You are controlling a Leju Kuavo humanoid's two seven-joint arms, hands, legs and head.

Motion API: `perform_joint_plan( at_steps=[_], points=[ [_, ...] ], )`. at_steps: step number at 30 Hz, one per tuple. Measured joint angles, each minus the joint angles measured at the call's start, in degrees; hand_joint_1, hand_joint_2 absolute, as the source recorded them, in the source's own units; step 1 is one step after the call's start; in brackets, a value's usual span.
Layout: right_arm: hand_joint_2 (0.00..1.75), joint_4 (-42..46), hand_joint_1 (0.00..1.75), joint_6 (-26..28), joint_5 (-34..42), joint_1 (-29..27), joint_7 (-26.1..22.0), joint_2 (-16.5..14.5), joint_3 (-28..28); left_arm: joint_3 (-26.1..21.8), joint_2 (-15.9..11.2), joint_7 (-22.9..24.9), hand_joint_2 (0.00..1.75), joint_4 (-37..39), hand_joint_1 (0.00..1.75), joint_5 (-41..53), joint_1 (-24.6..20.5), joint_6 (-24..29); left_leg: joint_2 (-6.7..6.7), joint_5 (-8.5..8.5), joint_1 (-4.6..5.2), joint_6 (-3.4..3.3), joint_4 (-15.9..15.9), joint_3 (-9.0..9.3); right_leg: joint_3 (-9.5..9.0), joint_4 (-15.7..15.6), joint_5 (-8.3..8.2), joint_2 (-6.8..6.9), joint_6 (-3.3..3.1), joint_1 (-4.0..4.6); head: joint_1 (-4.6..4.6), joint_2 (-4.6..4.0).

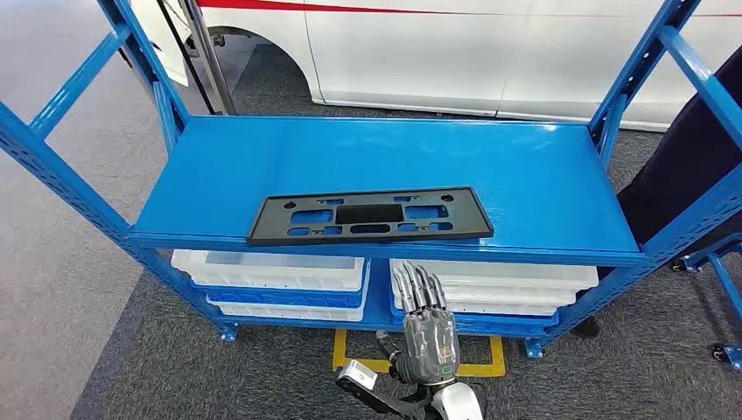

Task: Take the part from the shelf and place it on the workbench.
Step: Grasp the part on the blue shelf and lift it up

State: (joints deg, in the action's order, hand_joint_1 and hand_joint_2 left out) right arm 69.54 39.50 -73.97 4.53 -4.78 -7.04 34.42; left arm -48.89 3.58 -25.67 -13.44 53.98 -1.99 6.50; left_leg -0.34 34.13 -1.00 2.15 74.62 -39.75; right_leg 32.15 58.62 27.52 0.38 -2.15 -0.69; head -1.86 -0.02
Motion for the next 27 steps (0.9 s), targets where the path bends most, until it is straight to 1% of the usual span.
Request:
perform_joint_plan(
  at_steps=[2,3,4,5,6,7,8,10,11,12,14,15,16,17,18,19,20,21,22,23,25,26,27],
  points=[
    [1.75,-1.1,0.00,0.0,-0.1,0.6,-0.5,-0.4,0.1,0.0,-0.1,0.1,0.00,0.0,0.00,0.2,0.0,0.0,0.02,-2.00,-0.21,0.11,-2.5,1.06,-0.04,0.1,0.08,-0.03,0.09,-0.05,0.00,0.01],
    [1.75,-2.2,0.00,0.0,-0.1,1.2,-1.0,-0.8,0.1,0.0,-0.2,0.2,0.00,0.0,0.00,0.4,-0.1,0.0,0.06,-4.12,-0.39,0.21,-5.6,2.47,-0.10,0.2,0.20,-0.06,0.23,-0.12,0.00,0.01],
    [1.75,-3.0,0.00,0.0,0.0,1.8,-1.5,-1.2,0.1,0.0,-0.2,0.4,0.00,0.0,0.00,0.6,-0.1,0.0,0.09,-5.87,-0.53,0.28,-9.3,4.21,-0.14,0.4,0.35,-0.10,0.46,-0.16,0.01,0.01],
    [1.75,-3.7,0.00,0.0,0.0,2.4,-2.0,-1.6,0.1,0.1,-0.3,0.4,0.00,0.0,0.00,0.9,-0.3,0.0,0.08,-7.04,-0.49,0.18,-12.7,5.73,-0.08,0.6,0.53,-0.15,0.76,-0.13,0.00,0.01],
    [1.75,-4.3,0.00,0.0,-0.1,2.9,-2.4,-2.0,0.1,0.1,-0.3,0.5,0.00,0.1,0.00,1.0,-0.4,-0.2,0.05,-7.57,-0.39,-0.08,-14.8,6.67,0.02,0.8,0.61,-0.18,1.11,-0.06,0.01,0.00],
    [1.75,-4.9,0.00,0.1,-0.2,3.4,-2.7,-2.3,0.1,0.2,-0.3,0.6,0.00,0.1,0.00,1.3,-0.5,-0.4,0.00,-7.42,-0.23,-0.45,-15.6,6.96,0.13,0.8,0.62,-0.19,1.43,0.03,0.02,0.01],
    [1.75,-5.4,0.00,0.1,-0.3,3.9,-2.9,-2.6,0.1,0.3,-0.3,0.7,0.00,0.1,0.00,1.5,-0.5,-0.7,-0.05,-7.41,-0.03,-0.92,-15.8,6.93,0.20,0.8,0.55,-0.21,1.74,0.10,0.02,0.01],
    [1.75,-6.3,0.00,0.1,-0.2,4.6,-3.3,-3.1,0.1,0.6,-0.3,0.8,0.00,0.1,0.00,1.8,-0.6,-1.0,-0.02,-7.64,-0.10,-1.84,-16.0,6.94,0.27,1.0,0.83,-0.25,2.32,-0.01,0.03,0.01],
    [1.75,-6.7,0.00,0.1,-0.2,4.9,-3.4,-3.2,0.0,0.7,-0.3,0.9,0.00,0.1,0.00,1.8,-0.6,-1.1,0.01,-7.78,-0.15,-2.32,-16.2,7.01,0.69,2.0,1.61,-0.27,2.55,-0.05,0.03,0.00],
    [1.75,-6.9,0.00,0.1,-0.2,5.1,-3.5,-3.3,0.0,0.8,-0.3,0.9,0.00,0.1,0.00,1.9,-0.6,-1.2,0.03,-7.89,-0.22,-2.75,-16.4,7.07,1.68,4.2,2.99,-0.29,2.71,-0.09,0.04,0.00],
    [1.75,-7.6,0.00,0.1,0.0,5.3,-3.6,-3.5,0.0,1.0,-0.3,0.9,0.00,0.1,0.00,1.9,-0.7,-1.3,0.05,-7.87,-0.06,-3.26,-16.4,7.03,5.08,11.3,6.38,-0.30,2.81,-0.07,0.04,0.01],
    [1.75,-7.9,0.00,0.1,0.1,5.4,-3.6,-3.5,0.0,1.1,-0.3,1.0,0.00,0.1,0.00,2.0,-0.7,-1.3,0.05,-7.83,0.05,-3.38,-16.4,7.02,6.73,14.5,7.43,-0.31,2.79,-0.06,0.04,0.01],
    [1.75,-8.3,0.00,0.1,0.2,5.4,-3.7,-3.5,0.0,1.1,-0.3,1.2,0.00,0.1,0.00,2.1,-0.7,-1.4,0.02,-7.77,0.17,-3.46,-16.4,7.06,7.68,16.2,7.46,-0.31,2.71,-0.05,0.04,0.01],
    [1.75,-8.5,0.00,0.1,0.3,5.4,-3.8,-3.5,0.0,1.1,-0.3,1.3,0.00,0.1,0.00,2.2,-0.7,-1.5,-0.02,-7.70,0.30,-3.53,-16.4,7.13,7.63,15.7,6.39,-0.31,2.52,-0.03,0.04,0.00],
    [1.75,-8.7,0.00,0.1,0.3,5.4,-3.8,-3.5,-0.1,1.2,-0.3,1.3,0.00,0.1,0.00,2.3,-0.7,-1.5,-0.07,-7.62,0.43,-3.56,-16.4,7.27,6.51,13.1,4.39,-0.31,2.20,0.04,0.04,0.00],
    [1.75,-8.9,0.00,0.1,0.4,5.4,-3.8,-3.5,-0.1,1.2,-0.3,1.4,0.00,0.1,0.00,2.4,-0.7,-1.6,-0.12,-7.52,0.54,-3.57,-16.4,7.43,4.80,9.3,2.23,-0.31,1.74,0.21,0.04,0.01],
    [1.75,-9.0,0.00,0.1,0.5,5.4,-3.8,-3.5,-0.1,1.2,-0.2,1.4,0.00,0.2,0.00,2.6,-0.7,-1.7,-0.14,-7.40,0.73,-3.47,-16.3,7.53,3.12,5.6,0.71,-0.29,1.21,0.41,0.02,0.01],
    [1.75,-9.1,0.00,0.2,0.7,5.5,-3.8,-3.5,-0.1,1.2,-0.2,1.4,0.00,0.2,0.00,2.8,-0.8,-1.7,-0.15,-7.30,0.81,-3.28,-16.3,7.54,1.89,2.8,-0.13,-0.26,0.84,0.63,0.02,0.01],
    [1.75,-9.2,0.00,0.2,0.9,5.4,-3.8,-3.6,-0.1,1.3,-0.1,1.5,0.00,0.3,0.00,3.0,-0.8,-1.8,-0.12,-7.22,0.83,-3.03,-16.3,7.49,1.31,1.4,-0.25,-0.27,0.60,0.83,0.02,0.01],
    [1.75,-9.2,0.00,0.2,1.1,5.4,-3.8,-3.6,-0.1,1.3,-0.1,1.7,0.00,0.3,0.00,3.2,-0.8,-1.8,-0.08,-7.17,0.81,-2.71,-16.3,7.46,1.19,1.0,-0.05,-0.30,0.52,0.95,0.01,0.01],
    [1.75,-9.3,0.00,0.2,1.4,5.4,-3.7,-3.6,-0.1,1.3,-0.1,1.9,0.00,0.3,0.00,3.5,-0.9,-1.9,0.03,-7.00,0.75,-2.07,-16.3,7.61,0.84,0.2,-0.25,-0.40,0.39,0.73,0.01,0.01],
    [1.75,-9.3,0.00,0.2,1.4,5.3,-3.7,-3.6,-0.1,1.3,-0.1,2.0,0.00,0.4,0.00,3.6,-1.0,-1.9,0.07,-6.47,0.72,-1.78,-15.6,7.40,0.46,-0.2,-0.38,-0.36,0.22,0.51,0.01,0.01],
    [1.75,-9.3,0.00,0.3,1.5,5.3,-3.6,-3.7,-0.1,1.3,-0.1,2.1,0.00,0.4,0.00,3.7,-1.0,-1.9,0.09,-5.42,0.67,-1.50,-13.7,6.60,0.08,-0.6,-0.48,-0.28,0.01,0.27,0.01,0.01]
  ],
)
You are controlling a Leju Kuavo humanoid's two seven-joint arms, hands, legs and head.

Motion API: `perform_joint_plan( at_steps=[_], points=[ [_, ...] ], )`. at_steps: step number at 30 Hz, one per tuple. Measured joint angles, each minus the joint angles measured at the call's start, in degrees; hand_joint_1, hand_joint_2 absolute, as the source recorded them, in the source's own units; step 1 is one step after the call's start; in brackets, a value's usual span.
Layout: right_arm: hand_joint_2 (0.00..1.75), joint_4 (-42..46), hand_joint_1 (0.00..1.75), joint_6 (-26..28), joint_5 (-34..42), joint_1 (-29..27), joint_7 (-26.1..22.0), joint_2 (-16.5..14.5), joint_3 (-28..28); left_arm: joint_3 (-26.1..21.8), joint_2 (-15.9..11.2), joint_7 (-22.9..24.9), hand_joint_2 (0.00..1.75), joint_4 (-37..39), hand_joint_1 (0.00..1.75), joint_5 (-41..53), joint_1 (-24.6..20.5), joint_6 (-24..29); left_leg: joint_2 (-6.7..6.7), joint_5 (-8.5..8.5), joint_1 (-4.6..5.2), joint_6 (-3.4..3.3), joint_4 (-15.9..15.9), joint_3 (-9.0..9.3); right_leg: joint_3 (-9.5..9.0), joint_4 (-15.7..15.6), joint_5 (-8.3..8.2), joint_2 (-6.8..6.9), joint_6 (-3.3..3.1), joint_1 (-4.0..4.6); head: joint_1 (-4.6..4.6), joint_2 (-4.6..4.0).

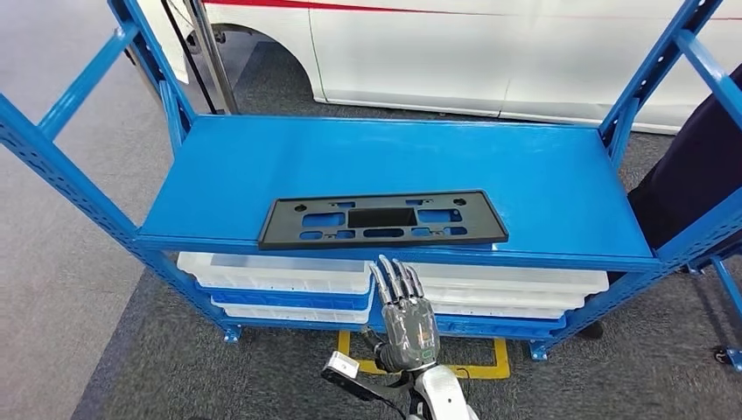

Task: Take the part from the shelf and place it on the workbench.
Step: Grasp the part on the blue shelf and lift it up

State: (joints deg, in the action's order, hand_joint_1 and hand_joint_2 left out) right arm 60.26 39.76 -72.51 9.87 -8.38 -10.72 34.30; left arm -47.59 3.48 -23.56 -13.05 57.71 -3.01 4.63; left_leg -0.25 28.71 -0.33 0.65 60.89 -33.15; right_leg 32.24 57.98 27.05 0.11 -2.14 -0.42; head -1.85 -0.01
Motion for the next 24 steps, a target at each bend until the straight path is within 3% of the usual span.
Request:
perform_joint_plan(
  at_steps=[3,4,5,7,9,10,14,16,18,19,20,21,23,24],
  points=[
    [1.75,0.0,0.00,0.0,0.0,-0.1,0.5,0.0,0.0,0.0,0.0,0.3,0.00,0.1,0.00,0.3,0.1,0.0,0.02,4.28,-0.56,0.85,10.3,-5.52,-0.53,-0.3,0.27,0.16,-0.40,-0.11,-0.02,-0.01],
    [1.75,0.0,0.00,0.0,0.0,-0.2,0.6,0.0,0.0,0.0,0.0,0.3,0.00,0.1,0.00,0.4,0.1,0.0,0.02,4.43,-0.76,1.12,12.4,-6.89,-0.68,-0.2,0.45,0.12,-0.36,-0.15,-0.02,-0.01],
    [1.75,0.0,0.00,0.0,-0.1,-0.3,0.7,0.1,0.0,0.0,0.0,0.3,0.00,0.1,0.00,0.5,0.2,0.0,0.03,3.48,-0.96,1.35,12.4,-7.31,-0.88,-0.2,0.67,0.06,-0.23,-0.21,-0.02,-0.01],
    [1.75,0.0,0.00,0.0,-0.1,-0.3,0.8,0.1,0.0,0.0,0.0,0.3,0.00,0.1,0.00,0.5,0.2,0.0,0.11,-0.96,-1.37,1.69,6.4,-5.02,-1.55,0.1,1.39,-0.06,0.24,-0.43,-0.03,-0.01],
    [1.75,0.0,0.00,0.0,-0.1,-0.3,0.8,0.1,0.0,0.0,0.0,0.3,0.00,0.1,0.00,0.5,0.1,0.0,0.14,-3.45,-1.30,1.57,0.1,-2.02,-1.93,0.6,2.25,-0.11,0.99,-0.41,-0.03,-0.01],
    [1.75,0.0,0.00,0.1,-0.1,-0.3,0.8,0.1,0.0,0.0,0.0,0.4,0.00,0.1,0.00,0.5,0.1,0.0,0.12,-3.52,-1.16,1.26,-1.5,-1.30,-1.96,0.8,2.53,-0.12,1.37,-0.34,-0.02,-0.01],
    [1.75,0.1,0.00,0.1,-0.2,-0.3,1.0,0.2,0.0,0.0,0.0,0.4,0.00,0.2,0.00,0.5,0.1,0.0,0.01,-2.72,-1.00,-0.55,-2.1,-0.73,-1.96,1.4,3.43,-0.11,2.47,-0.40,-0.01,-0.01],
    [1.75,0.1,0.00,0.2,-0.2,-0.3,1.0,0.2,-0.1,0.0,0.0,0.4,0.00,0.2,0.00,0.5,0.1,0.0,0.05,-2.48,-1.09,-1.40,-2.4,-0.24,0.24,6.0,5.68,-0.10,2.84,-0.50,-0.01,-0.01],
    [1.75,0.2,0.00,0.2,-0.1,-0.5,1.0,0.3,-0.1,0.0,0.0,0.4,0.00,0.2,0.00,0.6,0.0,0.0,0.05,-2.04,-0.92,-1.95,-2.4,0.16,4.78,13.7,8.35,-0.11,2.95,-0.48,-0.01,-0.01],
    [1.75,0.2,0.00,0.2,-0.2,-0.7,1.0,0.4,-0.1,0.0,0.0,0.4,0.00,0.2,0.00,0.8,0.0,0.0,0.02,-1.78,-0.82,-2.08,-2.4,0.46,6.73,16.4,8.62,-0.11,2.95,-0.47,-0.01,-0.01],
    [1.75,0.3,0.00,0.2,-0.3,-0.9,1.1,0.5,-0.2,0.0,0.0,0.4,0.00,0.2,0.00,0.9,0.1,0.0,-0.05,-1.47,-0.74,-2.11,-2.4,0.85,7.84,17.3,7.75,-0.11,2.86,-0.45,-0.01,-0.01],
    [1.75,0.4,0.00,0.2,-0.4,-1.2,1.1,0.6,-0.3,0.0,0.0,0.4,0.00,0.2,0.00,1.1,0.1,-0.1,-0.13,-1.12,-0.68,-2.07,-2.4,1.35,7.81,15.9,5.71,-0.11,2.66,-0.41,-0.01,-0.01],
    [1.75,1.0,0.00,0.2,-0.7,-1.6,1.2,0.7,-0.7,0.0,0.0,0.5,0.00,0.2,0.00,1.4,0.1,-0.1,-0.26,-0.31,-0.58,-1.83,-2.4,2.45,5.50,8.9,0.72,-0.13,1.91,-0.12,-0.01,-0.01],
    [1.75,1.4,0.00,0.2,-0.8,-1.8,1.3,0.8,-0.9,0.0,0.0,0.5,0.00,0.2,0.00,1.6,0.1,-0.1,-0.32,0.07,-0.47,-1.59,-2.4,2.85,4.17,5.6,-0.72,-0.12,1.51,0.10,0.01,-0.01]
  ],
)
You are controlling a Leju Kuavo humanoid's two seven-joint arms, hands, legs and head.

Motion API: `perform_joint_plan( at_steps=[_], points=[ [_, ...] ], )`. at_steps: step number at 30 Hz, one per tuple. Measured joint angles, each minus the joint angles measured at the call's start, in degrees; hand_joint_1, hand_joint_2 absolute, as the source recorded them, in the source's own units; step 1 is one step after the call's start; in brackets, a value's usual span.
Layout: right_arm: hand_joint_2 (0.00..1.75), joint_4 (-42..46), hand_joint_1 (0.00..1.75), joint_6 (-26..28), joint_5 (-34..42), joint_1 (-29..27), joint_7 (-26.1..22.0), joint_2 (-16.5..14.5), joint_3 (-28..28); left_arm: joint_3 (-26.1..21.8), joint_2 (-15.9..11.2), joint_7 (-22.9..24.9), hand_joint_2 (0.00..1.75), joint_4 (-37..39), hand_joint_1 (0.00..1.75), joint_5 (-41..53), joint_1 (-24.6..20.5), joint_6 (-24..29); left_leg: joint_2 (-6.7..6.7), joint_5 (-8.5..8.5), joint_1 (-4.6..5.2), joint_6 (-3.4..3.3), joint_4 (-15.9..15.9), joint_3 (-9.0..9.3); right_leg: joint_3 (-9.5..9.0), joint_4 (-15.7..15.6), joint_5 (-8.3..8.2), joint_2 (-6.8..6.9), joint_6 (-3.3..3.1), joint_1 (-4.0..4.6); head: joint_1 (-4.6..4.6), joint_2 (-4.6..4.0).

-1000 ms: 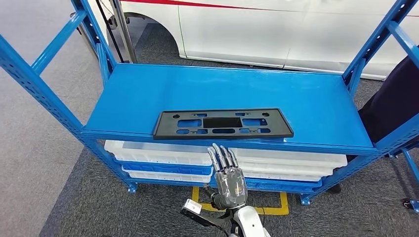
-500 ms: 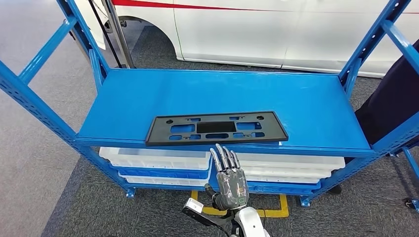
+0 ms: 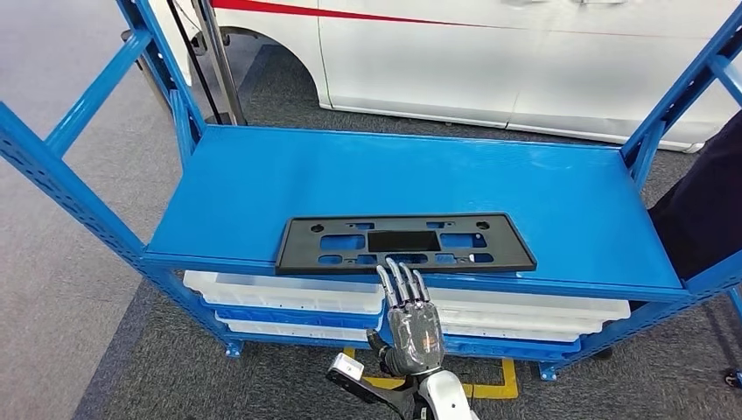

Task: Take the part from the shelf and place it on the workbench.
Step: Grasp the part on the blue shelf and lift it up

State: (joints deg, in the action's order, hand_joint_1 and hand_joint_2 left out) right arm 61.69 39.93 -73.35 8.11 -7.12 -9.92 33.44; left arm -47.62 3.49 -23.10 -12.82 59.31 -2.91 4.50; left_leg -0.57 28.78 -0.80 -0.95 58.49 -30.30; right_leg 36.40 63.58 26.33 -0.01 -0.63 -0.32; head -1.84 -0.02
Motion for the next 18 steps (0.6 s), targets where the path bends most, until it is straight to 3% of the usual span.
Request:
perform_joint_plan(
  at_steps=[1,3,6,8,10,11,12,14,15,16,18],
  points=[
    [1.75,0.4,0.00,0.0,-0.2,-0.2,0.1,0.0,-0.2,0.0,0.0,0.0,0.00,0.0,0.00,0.2,0.0,0.0,0.00,0.28,0.05,0.27,0.0,0.20,-0.86,-2.1,-0.49,0.00,-0.29,0.21,-0.01,0.00],
    [1.75,1.3,0.00,0.0,-0.4,-0.6,0.3,0.1,-0.5,-0.1,0.1,0.1,0.00,0.1,0.00,0.6,-0.1,0.0,0.08,0.61,0.12,0.88,-0.3,0.36,-1.38,-3.5,0.06,-0.09,-0.61,0.48,0.00,0.00],
    [1.75,2.8,0.00,0.1,-0.4,-1.2,0.5,0.0,-1.0,-0.1,0.0,0.4,0.00,0.1,0.00,1.0,-0.3,0.0,0.31,1.71,0.03,1.73,1.0,0.23,-2.74,-5.0,0.23,-0.15,-1.10,-0.11,-0.03,0.00],
    [1.75,3.5,0.00,0.1,-0.4,-1.4,0.5,0.0,-1.3,-0.2,-0.1,0.4,0.00,0.1,0.00,1.3,-0.3,-0.1,0.36,4.05,-0.10,2.34,6.9,-2.75,-3.97,-5.7,0.59,0.05,-1.50,-0.29,-0.05,0.01],
    [1.75,4.0,0.00,0.1,-0.5,-1.6,0.6,0.0,-1.5,-0.3,-0.3,0.5,0.00,0.1,0.00,1.6,-0.2,-0.1,0.36,5.80,-0.24,2.86,13.9,-7.28,-4.75,-5.7,1.22,0.09,-1.69,-0.29,-0.07,0.01],
    [1.75,4.1,0.00,0.1,-0.6,-1.7,0.8,0.0,-1.5,-0.3,-0.3,0.5,0.00,0.1,0.00,1.8,-0.1,-0.1,0.37,5.19,-0.33,3.03,15.1,-8.66,-5.19,-5.7,1.60,0.03,-1.66,-0.31,-0.07,0.01],
    [1.75,4.3,0.00,0.1,-0.6,-1.7,0.9,0.0,-1.6,-0.4,-0.4,0.5,0.00,0.1,0.00,2.0,0.0,0.0,0.38,3.52,-0.43,3.16,14.5,-9.13,-5.71,-5.7,2.01,-0.04,-1.57,-0.35,-0.08,0.01],
    [1.75,4.8,0.00,0.1,-0.9,-1.7,1.3,0.0,-1.7,-0.4,-0.4,0.5,0.00,0.1,0.00,2.4,0.1,0.1,0.43,-1.75,-0.61,3.19,8.0,-7.34,-6.87,-5.5,3.06,-0.14,-1.13,-0.46,-0.07,0.01],
    [1.75,5.0,0.00,0.1,-1.2,-1.6,1.6,0.0,-1.7,-0.4,-0.5,0.5,0.00,0.1,0.00,2.6,0.1,0.3,0.45,-3.50,-0.53,3.08,4.8,-6.18,-7.22,-5.2,3.58,-0.18,-0.78,-0.38,-0.07,0.02],
    [1.75,5.2,0.00,0.1,-1.4,-1.5,1.9,-0.1,-1.7,-0.4,-0.5,0.4,0.00,0.1,0.00,2.9,0.0,0.4,0.46,-4.26,-0.44,2.73,2.5,-5.29,-7.34,-5.0,3.98,-0.19,-0.45,-0.28,-0.07,0.01],
    [1.75,5.5,0.00,0.1,-1.7,-1.2,2.3,-0.1,-1.7,-0.5,-0.5,0.4,0.00,0.1,0.00,3.4,-0.1,0.6,0.41,-3.66,-0.19,1.90,1.3,-4.86,-7.19,-4.9,4.31,-0.19,0.01,-0.01,-0.07,0.01]
  ],
)
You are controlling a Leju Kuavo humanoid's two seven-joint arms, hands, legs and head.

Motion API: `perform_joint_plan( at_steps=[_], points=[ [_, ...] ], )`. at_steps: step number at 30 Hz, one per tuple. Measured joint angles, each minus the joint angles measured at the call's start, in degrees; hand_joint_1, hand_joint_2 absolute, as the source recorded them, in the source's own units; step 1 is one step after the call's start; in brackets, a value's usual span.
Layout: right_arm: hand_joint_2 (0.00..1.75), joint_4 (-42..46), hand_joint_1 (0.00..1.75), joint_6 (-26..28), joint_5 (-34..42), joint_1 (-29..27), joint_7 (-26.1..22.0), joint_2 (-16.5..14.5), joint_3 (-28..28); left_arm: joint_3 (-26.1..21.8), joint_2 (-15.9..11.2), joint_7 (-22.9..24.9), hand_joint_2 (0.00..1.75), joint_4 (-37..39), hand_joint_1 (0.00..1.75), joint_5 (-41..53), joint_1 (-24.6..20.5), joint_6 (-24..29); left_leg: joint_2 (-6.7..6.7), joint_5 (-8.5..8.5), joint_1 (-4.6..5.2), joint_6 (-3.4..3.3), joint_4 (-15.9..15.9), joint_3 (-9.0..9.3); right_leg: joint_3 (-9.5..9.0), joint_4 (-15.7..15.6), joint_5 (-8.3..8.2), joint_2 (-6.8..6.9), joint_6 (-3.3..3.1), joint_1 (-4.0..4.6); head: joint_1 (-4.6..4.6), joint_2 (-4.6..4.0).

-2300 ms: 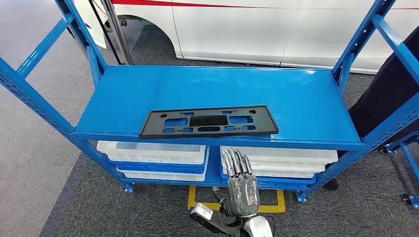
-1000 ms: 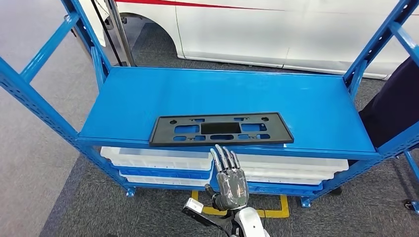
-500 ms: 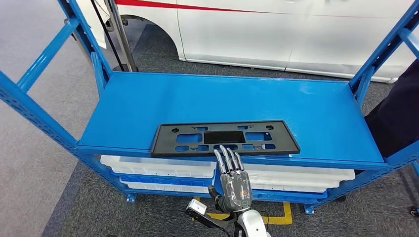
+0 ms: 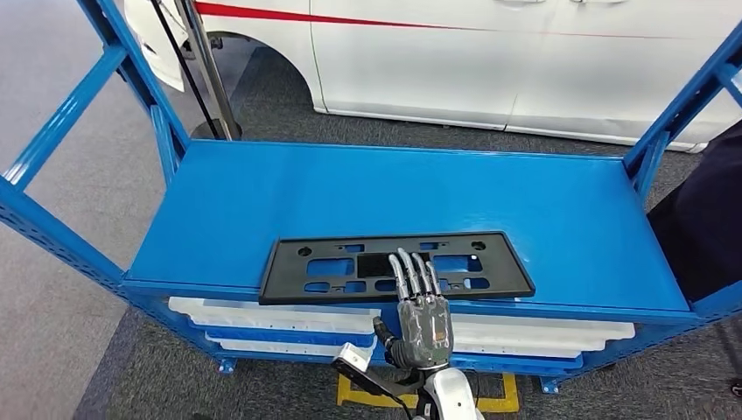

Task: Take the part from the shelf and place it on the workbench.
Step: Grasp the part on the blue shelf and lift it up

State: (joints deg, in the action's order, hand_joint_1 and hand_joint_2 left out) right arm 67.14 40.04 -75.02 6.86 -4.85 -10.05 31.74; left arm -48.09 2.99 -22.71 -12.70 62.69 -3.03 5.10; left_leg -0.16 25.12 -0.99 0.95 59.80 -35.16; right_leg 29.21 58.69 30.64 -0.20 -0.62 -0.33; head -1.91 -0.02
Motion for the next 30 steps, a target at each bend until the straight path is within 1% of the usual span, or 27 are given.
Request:
perform_joint_plan(
  at_steps=[2,3,4,5,6,7,8,9,10,11,12,13,14,15,17,18,19,20,22,23,24,25,26,27,28,29,30],
  points=[
    [1.75,0.3,0.00,0.0,-0.1,0.3,0.2,-0.1,0.0,0.0,0.0,0.0,0.00,0.0,0.00,0.3,0.0,0.0,-0.04,0.32,-0.14,-0.84,-0.4,0.23,-0.02,0.2,0.50,0.09,0.37,-0.05,0.01,-0.01],
    [1.75,0.4,0.00,0.0,-0.2,0.5,0.3,-0.2,0.0,0.0,0.0,0.0,0.00,0.0,0.00,0.5,0.0,0.0,-0.04,0.40,-0.21,-1.24,-0.6,0.43,0.34,1.2,1.22,0.13,0.60,-0.11,0.01,-0.01],
    [1.75,0.5,0.00,0.0,-0.3,0.8,0.5,-0.2,0.0,0.0,0.0,0.0,0.00,0.0,0.00,0.6,-0.1,0.0,-0.02,0.45,-0.28,-1.61,-0.8,0.62,1.38,3.4,2.43,0.14,0.84,-0.19,0.02,0.00],
    [1.75,0.6,0.00,0.0,-0.5,1.1,0.8,-0.2,0.0,0.0,0.0,0.0,0.00,0.0,0.00,0.8,-0.2,0.0,0.00,0.56,-0.25,-1.90,-0.9,0.73,3.15,6.8,3.96,0.16,1.02,-0.27,0.03,0.00],
    [1.75,0.5,0.00,-0.1,-0.7,1.4,1.2,-0.3,0.0,0.0,0.0,0.1,0.00,0.0,0.00,1.0,-0.3,-0.1,0.00,0.66,-0.20,-2.12,-0.9,0.77,5.48,10.8,5.46,0.16,1.13,-0.30,0.03,0.00],
    [1.75,0.5,0.00,-0.2,-0.9,1.7,1.7,-0.3,0.1,0.0,-0.1,0.2,0.00,0.0,0.00,1.2,-0.4,-0.2,-0.01,0.76,-0.14,-2.25,-0.9,0.83,7.71,14.4,6.38,0.16,1.18,-0.33,0.03,0.01],
    [1.75,0.4,0.00,-0.6,-1.4,2.0,2.5,-0.3,0.1,0.0,-0.1,0.3,0.00,0.0,0.00,1.4,-0.5,-0.3,-0.03,0.86,-0.07,-2.32,-0.8,0.94,9.25,16.3,6.26,0.16,1.15,-0.34,0.03,0.00],
    [1.75,0.2,0.00,-1.0,-1.9,2.4,3.3,-0.2,0.2,0.0,-0.2,0.4,0.00,0.0,0.00,1.7,-0.6,-0.4,-0.06,0.96,-0.01,-2.34,-0.8,1.10,9.78,16.2,4.97,0.16,1.02,-0.34,0.03,0.00],
    [1.75,0.0,0.00,-1.6,-2.7,3.1,4.0,-0.2,0.3,0.0,-0.2,0.6,0.00,0.0,0.00,2.0,-0.6,-0.5,-0.11,1.07,0.05,-2.31,-0.8,1.33,9.21,13.8,2.68,0.16,0.77,-0.31,0.03,0.01],
    [1.75,-0.4,0.00,-2.1,-3.4,3.8,4.6,-0.2,0.3,0.1,-0.3,0.6,0.00,0.0,0.00,2.3,-0.7,-0.7,-0.15,1.19,0.10,-2.24,-0.8,1.55,7.87,10.0,0.05,0.15,0.38,-0.19,0.03,0.00],
    [1.75,-0.8,0.00,-2.7,-3.9,4.7,5.1,-0.2,0.4,0.1,-0.3,0.7,0.00,0.0,0.00,2.5,-0.8,-0.8,-0.19,1.32,0.23,-2.11,-0.8,1.69,6.49,6.3,-1.86,0.17,-0.02,0.00,0.02,0.00],
    [1.75,-1.3,0.00,-3.1,-4.4,5.5,5.4,-0.2,0.4,0.2,-0.3,0.7,0.00,0.0,0.00,2.7,-1.0,-1.0,-0.24,1.40,0.29,-1.90,-0.8,1.71,5.39,3.3,-3.02,0.19,-0.32,0.19,0.04,0.00],
    [1.75,-1.7,0.00,-3.5,-4.7,6.2,5.7,-0.1,0.4,0.2,-0.4,0.7,0.00,0.0,0.00,2.8,-1.2,-1.0,-0.26,1.44,0.31,-1.63,-0.8,1.65,4.83,1.7,-3.36,0.20,-0.51,0.41,0.05,-0.01],
    [1.75,-2.1,0.00,-3.8,-5.0,6.8,5.9,-0.1,0.4,0.2,-0.4,0.8,0.00,0.0,0.00,3.0,-1.3,-1.1,-0.26,1.42,0.31,-1.30,-0.8,1.59,4.75,1.2,-3.15,0.18,-0.56,0.55,0.05,-0.01],
    [1.75,-2.7,0.00,-4.1,-5.4,7.4,6.2,0.0,0.6,0.3,-0.6,0.8,0.00,0.0,0.00,3.1,-1.4,-1.1,-0.21,1.48,0.22,-0.59,-0.9,1.62,4.52,0.6,-3.41,0.15,-0.80,0.42,0.06,0.00],
    [1.75,-2.9,0.00,-4.3,-5.7,7.6,6.4,0.1,0.6,0.3,-0.7,0.8,0.00,0.0,0.00,3.2,-1.5,-1.1,-0.17,1.98,0.16,-0.27,-0.3,1.44,4.23,0.2,-3.61,0.18,-1.05,0.24,0.05,0.00],
    [1.75,-3.2,0.00,-4.7,-6.0,7.9,6.6,0.1,0.7,0.3,-0.7,0.8,0.00,0.0,0.00,3.3,-1.5,-1.1,-0.15,3.04,0.12,0.03,1.4,0.75,3.93,-0.2,-3.80,0.24,-1.30,0.05,0.05,0.00],
    [1.75,-3.5,0.00,-5.2,-6.3,8.2,6.9,0.2,0.8,0.3,-0.9,0.8,0.00,0.0,0.00,3.3,-1.5,-1.2,-0.13,4.60,0.01,0.31,4.2,-0.52,3.68,-0.5,-3.89,0.31,-1.49,-0.06,0.04,0.00],
    [1.75,-4.3,0.00,-6.4,-6.9,8.7,7.5,0.5,1.0,0.3,-1.1,0.8,0.00,0.0,0.00,3.5,-1.6,-1.3,-0.13,7.72,-0.07,0.84,11.3,-4.07,3.61,-0.5,-3.82,0.38,-1.70,-0.02,0.03,-0.01],
    [1.75,-4.7,0.00,-6.9,-7.0,8.8,7.7,0.7,1.1,0.3,-1.1,0.7,0.00,0.0,0.00,3.6,-1.5,-1.3,-0.12,8.19,-0.11,1.03,13.7,-5.35,3.61,-0.4,-3.73,0.38,-1.72,-0.02,0.02,0.00],
    [1.75,-5.1,0.00,-7.4,-7.1,8.9,7.9,1.0,1.1,0.3,-1.2,0.7,0.00,0.0,0.00,3.7,-1.5,-1.4,-0.11,7.57,-0.18,1.15,14.1,-5.73,3.58,-0.3,-3.61,0.36,-1.68,-0.03,0.02,0.00],
    [1.75,-5.5,0.00,-7.9,-7.2,9.0,8.0,1.3,1.1,0.3,-1.2,0.7,0.00,0.0,0.00,3.8,-1.5,-1.5,-0.08,5.91,-0.26,1.20,12.3,-4.97,3.51,-0.1,-3.44,0.30,-1.59,-0.07,0.02,0.00],
    [1.75,-5.8,0.00,-8.3,-7.2,9.2,8.1,1.6,1.1,0.3,-1.3,0.6,0.00,0.0,0.00,3.8,-1.6,-1.5,-0.06,3.69,-0.34,1.18,8.7,-3.32,3.39,0.1,-3.21,0.24,-1.43,-0.11,0.02,0.00],
    [1.75,-6.1,0.00,-8.7,-7.2,9.3,8.2,1.9,1.1,0.3,-1.3,0.6,0.00,0.0,0.00,3.9,-1.6,-1.5,-0.05,2.10,-0.33,1.09,4.9,-1.47,3.30,0.3,-2.96,0.18,-1.19,-0.05,0.02,0.00],
    [1.75,-6.3,0.00,-9.2,-7.3,9.6,8.3,2.1,1.1,0.3,-1.4,0.6,0.00,0.0,0.00,4.0,-1.7,-1.6,-0.09,1.10,-0.25,0.83,1.9,0.03,3.29,0.5,-2.75,0.12,-0.93,0.03,0.03,0.00],
    [1.75,-6.5,0.00,-9.6,-7.4,9.8,8.4,2.4,1.1,0.3,-1.4,0.6,0.00,0.0,0.00,4.1,-1.8,-1.6,-0.15,0.80,-0.14,0.51,0.1,0.86,3.32,0.7,-2.62,0.08,-0.66,0.13,0.04,0.01],
    [1.75,-6.7,0.00,-10.0,-7.6,10.1,8.4,2.6,1.1,0.3,-1.5,0.5,0.00,0.0,0.00,4.2,-1.8,-1.6,-0.21,1.06,0.02,0.15,-0.4,1.11,3.37,0.7,-2.59,0.05,-0.42,0.21,0.04,0.01]
  ],
)
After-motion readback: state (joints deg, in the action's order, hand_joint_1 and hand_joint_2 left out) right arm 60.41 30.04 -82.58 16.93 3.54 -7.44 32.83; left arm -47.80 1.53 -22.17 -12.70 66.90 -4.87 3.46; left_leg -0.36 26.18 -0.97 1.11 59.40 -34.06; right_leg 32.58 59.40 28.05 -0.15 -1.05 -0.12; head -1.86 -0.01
